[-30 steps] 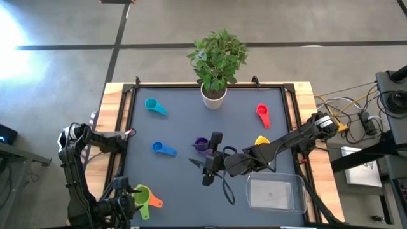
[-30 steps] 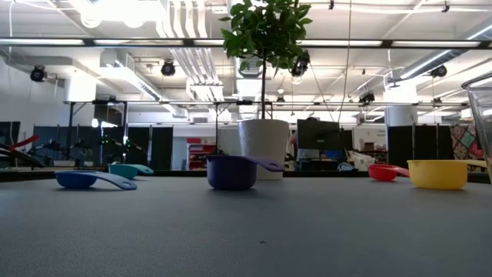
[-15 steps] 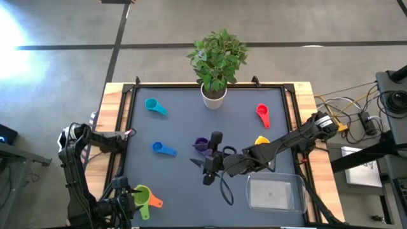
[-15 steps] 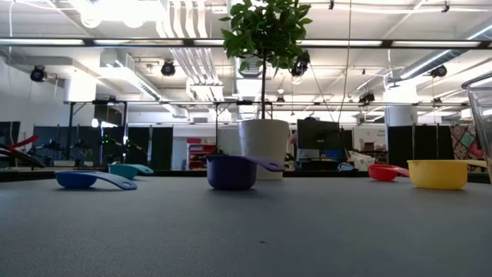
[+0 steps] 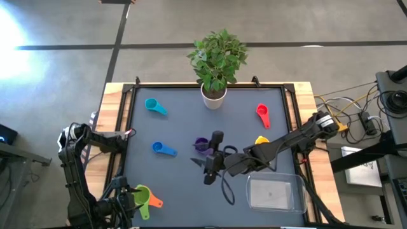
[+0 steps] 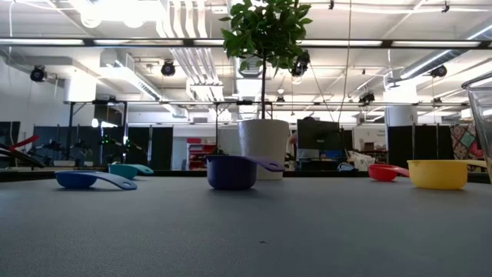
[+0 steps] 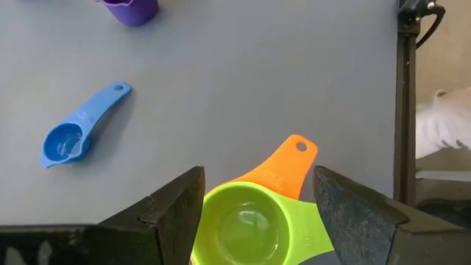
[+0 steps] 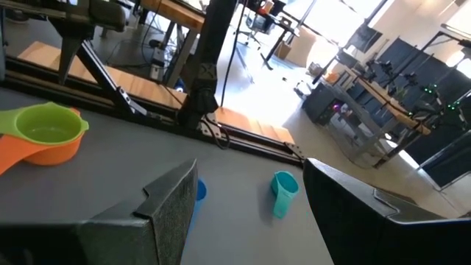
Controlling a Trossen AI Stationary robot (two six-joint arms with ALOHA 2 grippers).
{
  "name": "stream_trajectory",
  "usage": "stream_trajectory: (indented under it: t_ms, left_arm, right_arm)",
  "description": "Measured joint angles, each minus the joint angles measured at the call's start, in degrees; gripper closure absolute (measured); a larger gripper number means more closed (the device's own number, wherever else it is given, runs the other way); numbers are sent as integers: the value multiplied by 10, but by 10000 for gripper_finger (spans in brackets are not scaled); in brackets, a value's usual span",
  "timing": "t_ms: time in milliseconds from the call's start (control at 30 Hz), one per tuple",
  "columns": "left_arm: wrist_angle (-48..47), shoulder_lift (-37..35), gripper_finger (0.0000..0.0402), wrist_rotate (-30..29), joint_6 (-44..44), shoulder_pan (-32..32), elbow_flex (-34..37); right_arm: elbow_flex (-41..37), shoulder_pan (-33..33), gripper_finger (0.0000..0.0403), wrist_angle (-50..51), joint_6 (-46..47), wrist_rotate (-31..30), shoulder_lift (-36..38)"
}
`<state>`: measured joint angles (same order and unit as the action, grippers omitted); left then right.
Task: Nest measuring cups in basket
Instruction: Adjust the nested measuring cups
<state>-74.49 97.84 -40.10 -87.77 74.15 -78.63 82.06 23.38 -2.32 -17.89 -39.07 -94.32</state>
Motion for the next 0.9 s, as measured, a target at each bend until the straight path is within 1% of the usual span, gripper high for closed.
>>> stream_trajectory:
  t_ms: [300,567,800,900]
  left_arm:
    - [0,0,167,0,2,0,0]
    - [0,0,167,1,-2,0,0]
    - [0,0,167,1,-2,0,0]
    - [-1,0,167,1,-2,0,0]
  right_arm:
    - [0,5,165,56,45,0,17]
    - [0,17,165,125,92,0,40]
    - [0,28,165,196,143,1,42]
    - [0,33,165,212,159,0,42]
